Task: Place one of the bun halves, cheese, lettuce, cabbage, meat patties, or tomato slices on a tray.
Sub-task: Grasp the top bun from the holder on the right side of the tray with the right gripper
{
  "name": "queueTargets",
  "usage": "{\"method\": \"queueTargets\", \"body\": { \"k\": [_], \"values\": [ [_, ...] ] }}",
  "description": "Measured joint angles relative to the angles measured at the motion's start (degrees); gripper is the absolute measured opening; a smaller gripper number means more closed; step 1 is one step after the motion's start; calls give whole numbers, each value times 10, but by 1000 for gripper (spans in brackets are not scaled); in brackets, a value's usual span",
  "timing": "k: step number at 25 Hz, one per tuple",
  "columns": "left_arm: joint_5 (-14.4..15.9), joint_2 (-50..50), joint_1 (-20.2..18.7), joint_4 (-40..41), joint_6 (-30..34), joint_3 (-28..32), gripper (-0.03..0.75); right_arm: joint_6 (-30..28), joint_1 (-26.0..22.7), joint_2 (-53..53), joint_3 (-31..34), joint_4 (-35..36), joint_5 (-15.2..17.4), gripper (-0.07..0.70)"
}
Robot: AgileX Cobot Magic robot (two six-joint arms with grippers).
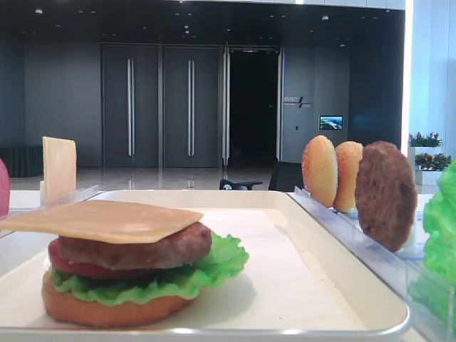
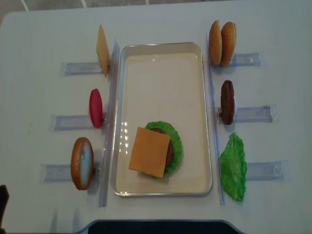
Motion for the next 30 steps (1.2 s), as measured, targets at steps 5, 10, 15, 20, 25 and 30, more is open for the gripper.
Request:
{"method": "queueTargets", "body": {
  "k": [5, 10, 15, 20, 25, 30],
  "values": [
    [0, 0, 0, 0, 0, 0, 444, 0, 0, 0, 0, 0, 0, 481],
    [0, 0, 0, 0, 0, 0, 444, 0, 0, 0, 0, 0, 0, 481],
    [0, 0, 0, 0, 0, 0, 444, 0, 0, 0, 0, 0, 0, 481],
    [0, 0, 0, 0, 0, 0, 444, 1, 0, 0, 0, 0, 0, 481],
    [0, 0, 0, 0, 0, 0, 444, 1, 0, 0, 0, 1, 0, 480],
    [0, 0, 0, 0, 0, 0, 444, 0, 0, 46, 0, 4, 0, 480]
  ]
}}
